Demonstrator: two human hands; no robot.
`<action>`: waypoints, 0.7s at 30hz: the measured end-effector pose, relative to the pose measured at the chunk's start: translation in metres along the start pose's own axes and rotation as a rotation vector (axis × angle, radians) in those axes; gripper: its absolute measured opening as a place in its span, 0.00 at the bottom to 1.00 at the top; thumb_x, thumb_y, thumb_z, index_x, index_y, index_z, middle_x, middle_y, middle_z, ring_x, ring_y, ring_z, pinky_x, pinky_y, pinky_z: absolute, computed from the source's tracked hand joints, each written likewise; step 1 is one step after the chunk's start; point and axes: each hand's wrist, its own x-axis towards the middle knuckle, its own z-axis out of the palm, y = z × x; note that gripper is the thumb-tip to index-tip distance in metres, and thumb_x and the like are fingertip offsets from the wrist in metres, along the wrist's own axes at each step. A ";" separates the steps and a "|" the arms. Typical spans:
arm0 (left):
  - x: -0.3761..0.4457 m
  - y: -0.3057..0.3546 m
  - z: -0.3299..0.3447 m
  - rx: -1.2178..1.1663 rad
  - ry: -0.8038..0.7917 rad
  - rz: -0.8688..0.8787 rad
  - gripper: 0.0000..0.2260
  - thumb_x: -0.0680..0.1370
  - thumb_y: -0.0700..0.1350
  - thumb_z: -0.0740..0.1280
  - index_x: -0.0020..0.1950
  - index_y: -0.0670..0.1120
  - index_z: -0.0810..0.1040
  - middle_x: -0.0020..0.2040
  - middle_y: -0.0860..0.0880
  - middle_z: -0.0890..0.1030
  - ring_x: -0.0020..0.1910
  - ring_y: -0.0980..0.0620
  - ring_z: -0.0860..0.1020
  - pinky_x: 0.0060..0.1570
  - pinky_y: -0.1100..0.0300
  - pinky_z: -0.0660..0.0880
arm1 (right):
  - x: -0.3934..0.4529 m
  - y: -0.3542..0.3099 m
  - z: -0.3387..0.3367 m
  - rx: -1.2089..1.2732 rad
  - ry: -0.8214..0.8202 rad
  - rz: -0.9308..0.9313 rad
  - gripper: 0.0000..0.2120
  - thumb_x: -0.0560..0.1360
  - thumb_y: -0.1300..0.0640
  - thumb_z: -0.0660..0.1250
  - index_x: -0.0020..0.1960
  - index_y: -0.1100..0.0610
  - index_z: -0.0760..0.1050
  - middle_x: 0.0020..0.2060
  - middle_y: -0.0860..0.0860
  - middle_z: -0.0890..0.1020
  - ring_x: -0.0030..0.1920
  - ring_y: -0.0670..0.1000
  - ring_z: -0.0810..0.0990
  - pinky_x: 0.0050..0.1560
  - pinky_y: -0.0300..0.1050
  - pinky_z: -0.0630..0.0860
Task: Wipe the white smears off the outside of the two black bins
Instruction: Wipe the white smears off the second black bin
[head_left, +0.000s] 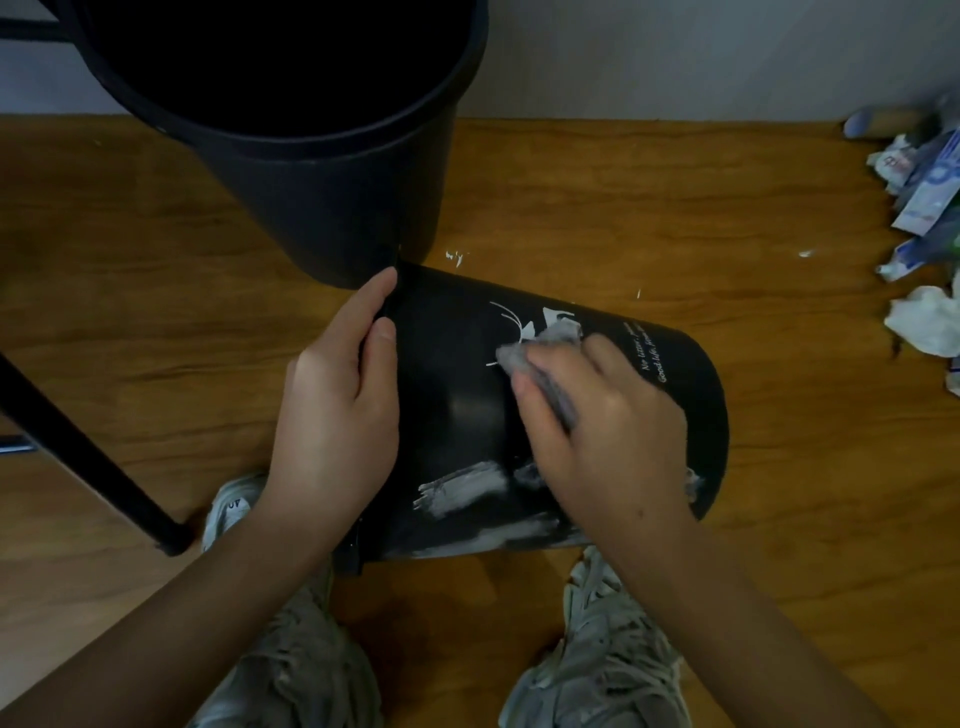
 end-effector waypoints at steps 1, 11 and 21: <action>-0.001 0.000 0.000 -0.004 0.003 0.002 0.17 0.83 0.43 0.55 0.72 0.50 0.68 0.38 0.61 0.73 0.37 0.63 0.74 0.38 0.71 0.73 | -0.010 0.000 -0.003 0.037 -0.030 -0.039 0.10 0.79 0.53 0.63 0.53 0.55 0.81 0.42 0.49 0.79 0.35 0.41 0.73 0.34 0.26 0.66; -0.005 -0.002 0.000 -0.043 -0.003 -0.004 0.17 0.83 0.44 0.55 0.72 0.53 0.68 0.38 0.62 0.71 0.35 0.66 0.71 0.36 0.75 0.70 | 0.002 0.031 -0.035 0.292 0.039 0.186 0.18 0.80 0.52 0.59 0.69 0.51 0.69 0.56 0.35 0.74 0.58 0.31 0.72 0.56 0.28 0.69; -0.005 -0.002 -0.001 -0.031 -0.009 0.007 0.17 0.83 0.44 0.55 0.71 0.53 0.67 0.38 0.62 0.70 0.35 0.69 0.72 0.36 0.76 0.69 | 0.035 0.024 -0.044 0.423 -0.121 0.405 0.12 0.76 0.51 0.68 0.59 0.47 0.75 0.46 0.38 0.80 0.46 0.38 0.80 0.40 0.31 0.75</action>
